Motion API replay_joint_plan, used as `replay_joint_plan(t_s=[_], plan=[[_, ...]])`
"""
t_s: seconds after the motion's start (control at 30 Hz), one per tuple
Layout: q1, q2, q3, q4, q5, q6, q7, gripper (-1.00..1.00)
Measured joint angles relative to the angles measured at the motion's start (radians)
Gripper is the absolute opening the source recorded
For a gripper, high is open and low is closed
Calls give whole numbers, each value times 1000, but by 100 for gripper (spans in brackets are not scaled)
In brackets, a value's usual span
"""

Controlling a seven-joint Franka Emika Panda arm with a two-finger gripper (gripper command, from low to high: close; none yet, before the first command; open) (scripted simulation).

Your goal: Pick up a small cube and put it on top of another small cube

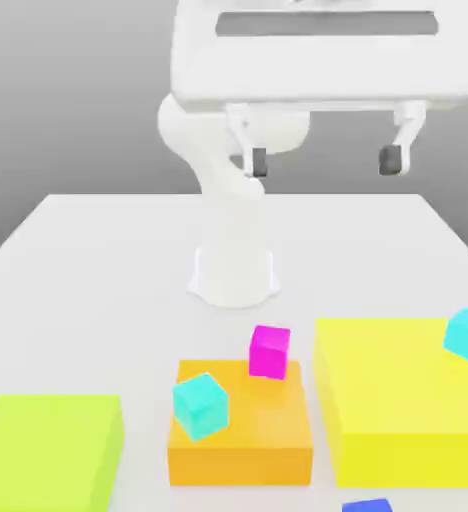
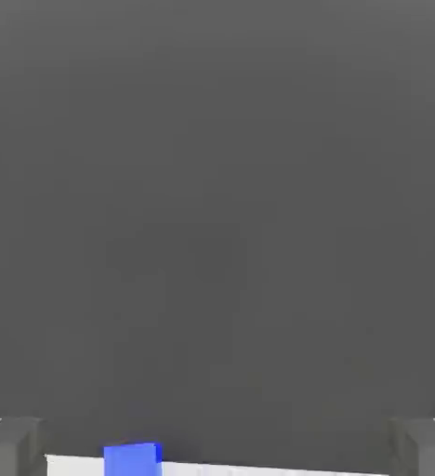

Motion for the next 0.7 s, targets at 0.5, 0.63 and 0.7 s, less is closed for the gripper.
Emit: replay_joint_plan(t_s=[0.5,0.63,0.7], plan=[[89,546,26,50,-76,137,98,0],[111,691,5,78,-100,233,118,0],[115,717,0,83,-104,252,121,-100]])
